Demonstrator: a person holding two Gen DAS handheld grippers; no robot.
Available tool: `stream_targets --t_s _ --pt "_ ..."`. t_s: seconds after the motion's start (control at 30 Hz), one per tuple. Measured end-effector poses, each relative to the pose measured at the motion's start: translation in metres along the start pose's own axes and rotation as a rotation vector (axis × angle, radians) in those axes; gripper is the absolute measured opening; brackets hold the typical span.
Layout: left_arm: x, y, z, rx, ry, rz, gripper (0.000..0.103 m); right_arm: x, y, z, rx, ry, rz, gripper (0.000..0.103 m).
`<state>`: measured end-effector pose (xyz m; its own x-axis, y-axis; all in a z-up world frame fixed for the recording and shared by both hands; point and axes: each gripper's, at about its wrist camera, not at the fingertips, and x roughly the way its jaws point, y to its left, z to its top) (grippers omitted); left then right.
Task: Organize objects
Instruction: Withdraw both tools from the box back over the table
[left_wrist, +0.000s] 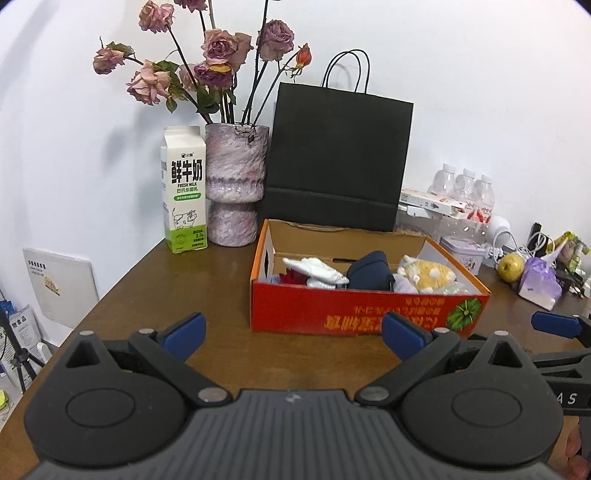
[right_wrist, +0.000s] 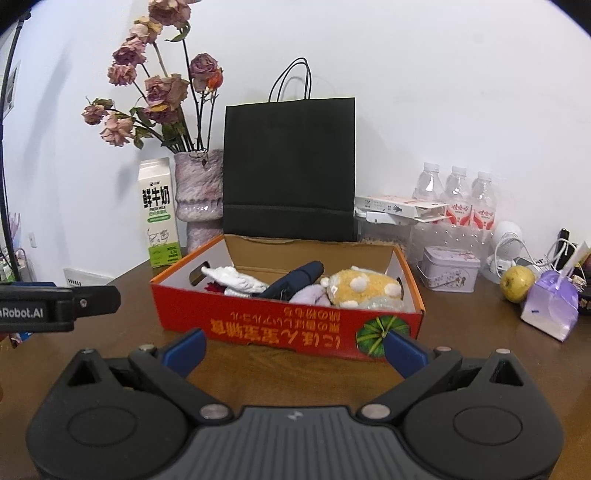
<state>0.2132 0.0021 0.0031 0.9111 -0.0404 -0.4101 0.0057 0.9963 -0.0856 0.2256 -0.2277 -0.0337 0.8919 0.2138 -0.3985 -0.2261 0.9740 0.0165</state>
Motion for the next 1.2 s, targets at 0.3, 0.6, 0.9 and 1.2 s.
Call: stream_targets --t_s 0.3,0.6,0.9,1.2 --pt "-0.042 -0.003 -0.015 0.017 0.02 0.002 0.103 -0.042 0.003 -0.018 0.008 0.005 -0.003 0.103" --pt "-0.074 -0.005 -0.03 0.013 0.042 0.018 0.103 -0.077 0.006 -0.026 0.004 -0.005 -0.004 0.103" --pt "-0.092 -0.007 -0.037 0.015 0.053 0.028 0.103 -0.096 0.008 -0.031 -0.001 -0.004 -0.004 0.103" --pt "-0.097 -0.01 -0.039 0.026 0.053 0.031 0.103 -0.1 0.011 -0.033 -0.001 -0.005 -0.003 0.103"
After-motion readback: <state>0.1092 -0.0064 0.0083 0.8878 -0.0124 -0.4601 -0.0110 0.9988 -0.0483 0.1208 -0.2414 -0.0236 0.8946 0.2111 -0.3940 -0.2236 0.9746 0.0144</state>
